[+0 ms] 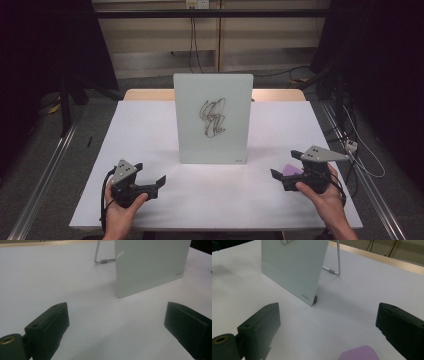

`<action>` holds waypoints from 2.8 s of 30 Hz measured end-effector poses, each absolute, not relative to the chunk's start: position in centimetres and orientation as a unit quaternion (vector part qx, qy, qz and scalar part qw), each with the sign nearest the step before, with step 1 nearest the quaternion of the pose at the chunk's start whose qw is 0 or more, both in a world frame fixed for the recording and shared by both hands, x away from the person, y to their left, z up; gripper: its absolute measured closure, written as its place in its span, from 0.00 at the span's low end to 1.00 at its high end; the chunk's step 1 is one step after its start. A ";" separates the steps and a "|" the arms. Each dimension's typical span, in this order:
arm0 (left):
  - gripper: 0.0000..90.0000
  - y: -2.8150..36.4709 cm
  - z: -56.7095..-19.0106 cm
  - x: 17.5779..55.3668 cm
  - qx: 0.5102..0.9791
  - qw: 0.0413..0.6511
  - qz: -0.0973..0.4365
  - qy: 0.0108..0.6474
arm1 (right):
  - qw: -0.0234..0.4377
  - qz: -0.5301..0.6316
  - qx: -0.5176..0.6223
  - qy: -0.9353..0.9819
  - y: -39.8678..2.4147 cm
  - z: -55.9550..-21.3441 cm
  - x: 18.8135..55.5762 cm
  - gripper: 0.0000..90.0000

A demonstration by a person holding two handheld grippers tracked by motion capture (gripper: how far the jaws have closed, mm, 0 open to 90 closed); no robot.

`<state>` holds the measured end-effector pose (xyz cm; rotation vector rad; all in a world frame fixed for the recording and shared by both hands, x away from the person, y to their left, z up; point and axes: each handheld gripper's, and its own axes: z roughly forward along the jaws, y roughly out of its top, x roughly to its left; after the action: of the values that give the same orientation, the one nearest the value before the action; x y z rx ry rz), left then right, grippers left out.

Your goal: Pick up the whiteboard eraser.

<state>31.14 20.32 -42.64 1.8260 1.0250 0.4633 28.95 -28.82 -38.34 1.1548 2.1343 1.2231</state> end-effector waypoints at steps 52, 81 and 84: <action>0.07 20.2 -42.7 30.7 0.765 0.472 0.171 0.404 | 0.125 0.265 0.388 0.874 -34.5 -41.8 31.3 0.34; 0.07 20.0 -42.9 30.8 0.771 0.469 0.154 0.402 | 0.127 0.200 0.354 0.905 -33.2 -42.0 31.4 0.45; 0.07 19.9 -43.0 30.8 0.772 0.468 0.150 0.402 | 0.129 0.199 0.357 0.903 -33.2 -41.9 31.4 0.45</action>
<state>30.78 19.94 -43.01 1.8946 0.9865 0.3686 31.36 -33.22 -41.86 1.0391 2.6270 0.5772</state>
